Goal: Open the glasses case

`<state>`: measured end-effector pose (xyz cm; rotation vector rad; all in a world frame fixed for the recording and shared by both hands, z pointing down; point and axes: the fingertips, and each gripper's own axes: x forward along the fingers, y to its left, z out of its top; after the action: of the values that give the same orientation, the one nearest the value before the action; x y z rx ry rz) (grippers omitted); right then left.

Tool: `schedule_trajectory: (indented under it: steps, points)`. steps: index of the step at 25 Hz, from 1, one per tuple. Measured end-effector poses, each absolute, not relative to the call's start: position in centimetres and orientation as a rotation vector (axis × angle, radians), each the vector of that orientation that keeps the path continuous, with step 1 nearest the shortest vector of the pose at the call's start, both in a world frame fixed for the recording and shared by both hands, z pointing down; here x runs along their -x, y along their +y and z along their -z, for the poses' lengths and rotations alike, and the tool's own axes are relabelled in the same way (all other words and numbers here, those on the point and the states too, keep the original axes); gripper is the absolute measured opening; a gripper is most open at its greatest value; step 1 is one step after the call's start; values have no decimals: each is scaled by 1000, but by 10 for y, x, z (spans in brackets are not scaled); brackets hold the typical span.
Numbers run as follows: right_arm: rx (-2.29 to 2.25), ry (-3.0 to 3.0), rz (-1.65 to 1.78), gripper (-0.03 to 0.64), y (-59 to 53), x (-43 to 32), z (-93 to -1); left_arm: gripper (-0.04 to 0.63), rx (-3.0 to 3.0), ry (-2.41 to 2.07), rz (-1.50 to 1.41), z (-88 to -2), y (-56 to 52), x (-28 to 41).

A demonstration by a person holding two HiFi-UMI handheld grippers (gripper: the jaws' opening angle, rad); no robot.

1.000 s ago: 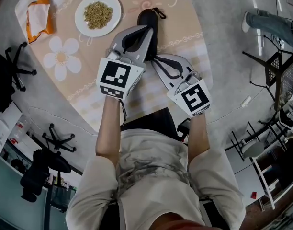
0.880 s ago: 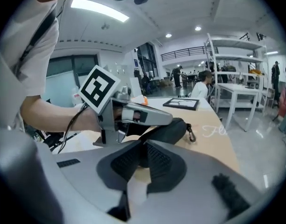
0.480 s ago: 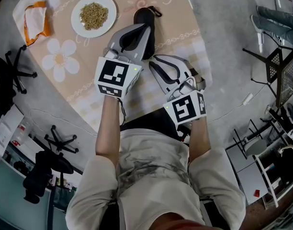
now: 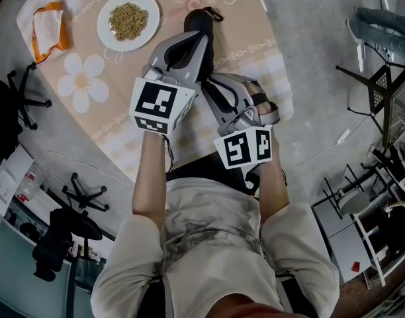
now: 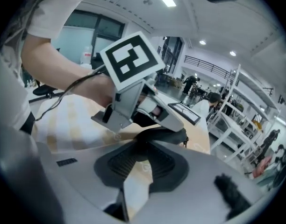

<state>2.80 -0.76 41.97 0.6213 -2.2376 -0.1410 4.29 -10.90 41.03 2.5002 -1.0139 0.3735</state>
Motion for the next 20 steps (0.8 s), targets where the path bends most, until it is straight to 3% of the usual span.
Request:
schedule_trajectory:
  steps: [8, 20]
  points:
    - [-630, -2151, 275, 38, -10, -31, -416, 8, -2495, -1011, -364, -411, -109, -41]
    - [-738, -2353, -58, 31, -15, -33, -396, 9, -2518, -1068, -336, -398, -103, -23]
